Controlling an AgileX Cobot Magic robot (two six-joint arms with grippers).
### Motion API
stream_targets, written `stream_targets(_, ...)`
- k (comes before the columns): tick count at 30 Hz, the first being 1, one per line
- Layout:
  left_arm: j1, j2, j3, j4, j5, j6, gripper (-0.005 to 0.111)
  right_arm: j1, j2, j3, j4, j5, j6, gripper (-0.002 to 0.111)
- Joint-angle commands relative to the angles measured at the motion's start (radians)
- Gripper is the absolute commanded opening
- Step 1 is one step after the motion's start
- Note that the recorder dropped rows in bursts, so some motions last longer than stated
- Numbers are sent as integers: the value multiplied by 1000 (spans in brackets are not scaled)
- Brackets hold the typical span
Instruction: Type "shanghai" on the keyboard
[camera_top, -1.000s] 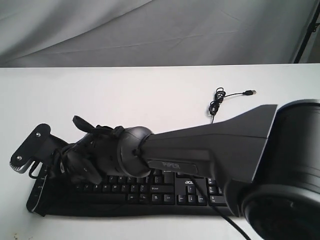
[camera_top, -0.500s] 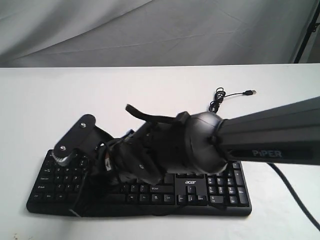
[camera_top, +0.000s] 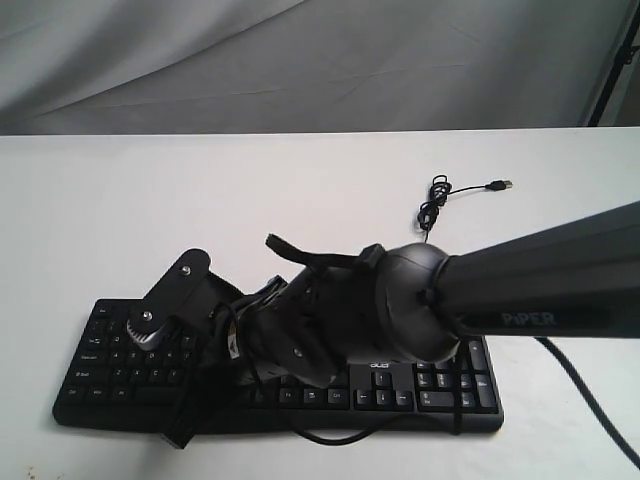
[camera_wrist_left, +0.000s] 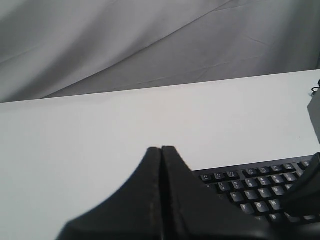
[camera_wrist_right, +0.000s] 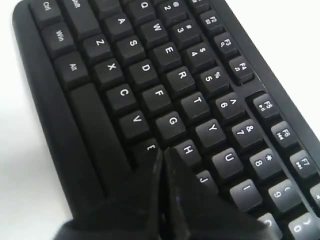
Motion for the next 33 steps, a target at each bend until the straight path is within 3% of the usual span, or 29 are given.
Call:
stream_targets(1,-4,-3,4,1,-5,-3,0,-14,12,3,-2,-31,-15,0)
stream_targets(25,-4,-3,4,1,-5,-3,0,-14,-22,1,-9,-1,-24,0)
stream_targets(33,-4,-3,4,1,-5,-3,0,-10,17,-90,-9,25,-35,0)
